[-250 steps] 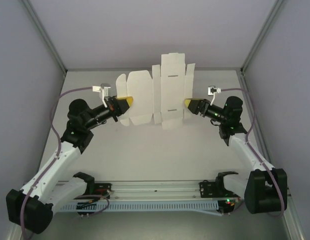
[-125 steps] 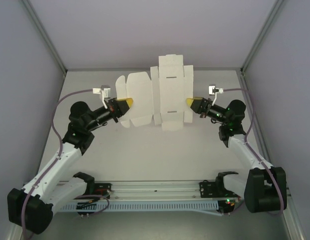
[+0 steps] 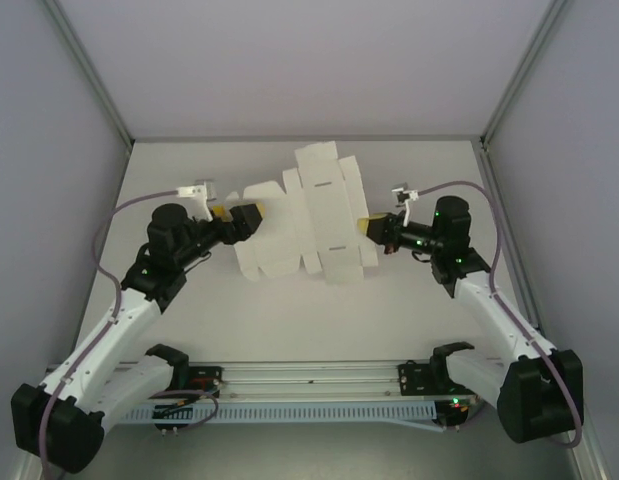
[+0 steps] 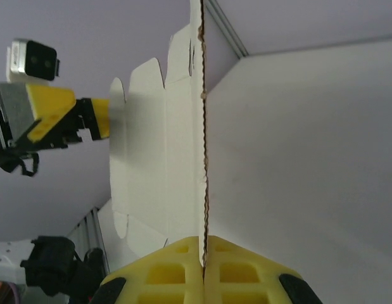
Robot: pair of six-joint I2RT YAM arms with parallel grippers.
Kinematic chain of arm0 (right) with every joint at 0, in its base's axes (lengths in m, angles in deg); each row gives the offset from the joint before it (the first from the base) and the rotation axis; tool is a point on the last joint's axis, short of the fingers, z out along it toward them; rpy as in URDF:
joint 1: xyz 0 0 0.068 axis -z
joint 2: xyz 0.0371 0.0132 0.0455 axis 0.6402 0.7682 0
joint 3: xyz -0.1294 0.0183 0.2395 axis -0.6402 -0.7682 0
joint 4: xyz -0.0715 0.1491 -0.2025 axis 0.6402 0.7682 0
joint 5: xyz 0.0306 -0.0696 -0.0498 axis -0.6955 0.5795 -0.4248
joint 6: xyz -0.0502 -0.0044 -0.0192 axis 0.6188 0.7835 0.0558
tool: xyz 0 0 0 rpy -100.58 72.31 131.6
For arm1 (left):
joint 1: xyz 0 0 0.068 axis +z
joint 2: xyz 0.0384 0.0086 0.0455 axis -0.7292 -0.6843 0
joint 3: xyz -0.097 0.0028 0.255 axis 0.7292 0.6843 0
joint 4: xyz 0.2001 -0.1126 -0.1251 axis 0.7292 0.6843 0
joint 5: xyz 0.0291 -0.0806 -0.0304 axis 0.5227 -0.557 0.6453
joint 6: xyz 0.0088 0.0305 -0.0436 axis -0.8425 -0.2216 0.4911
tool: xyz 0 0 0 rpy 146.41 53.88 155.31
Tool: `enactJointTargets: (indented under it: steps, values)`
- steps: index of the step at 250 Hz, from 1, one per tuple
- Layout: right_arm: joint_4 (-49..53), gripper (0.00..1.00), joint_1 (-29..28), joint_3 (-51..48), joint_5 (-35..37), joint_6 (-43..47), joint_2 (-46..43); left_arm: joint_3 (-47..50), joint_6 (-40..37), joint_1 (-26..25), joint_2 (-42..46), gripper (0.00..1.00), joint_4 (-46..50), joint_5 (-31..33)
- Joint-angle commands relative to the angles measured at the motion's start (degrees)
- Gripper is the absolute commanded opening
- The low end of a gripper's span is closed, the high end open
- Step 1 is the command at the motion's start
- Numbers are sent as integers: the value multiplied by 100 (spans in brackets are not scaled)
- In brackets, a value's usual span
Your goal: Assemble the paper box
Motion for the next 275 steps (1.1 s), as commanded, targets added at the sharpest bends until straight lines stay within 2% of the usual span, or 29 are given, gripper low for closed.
enactJointTargets:
  steps: [1, 18, 52, 87, 131, 187, 238, 275]
  values:
    - [576, 0, -102, -278, 218, 582, 355, -195, -165, -1, 102, 100, 1859, 2051]
    - [575, 0, -133, -367, 354, 641, 663, -146, -84, -2, 120, 100, 2152, 2351]
    - [1341, 0, -200, 27, 1124, 1199, 1367, -83, -86, -2, 69, 100, 2210, 2275]
    - [2359, 0, -547, 856, 2122, 2441, 2008, -66, -166, 1, -52, 100, 1985, 2008]
    - [2592, 0, -1096, 1604, 3460, 3914, 2475, -44, -241, -1, -217, 100, 1835, 1690]
    - [1929, 1, -1815, 1586, 4411, 6028, 2473, -69, -334, -3, -401, 100, 1725, 1374]
    - [869, 0, -2847, 1208, 6472, 7430, 2615, -19, -360, -1, -491, 100, 1670, 1310]
    - [-645, 0, -3079, 607, 6542, 7730, 2489, -104, -426, -3, -675, 100, 1605, 1314]
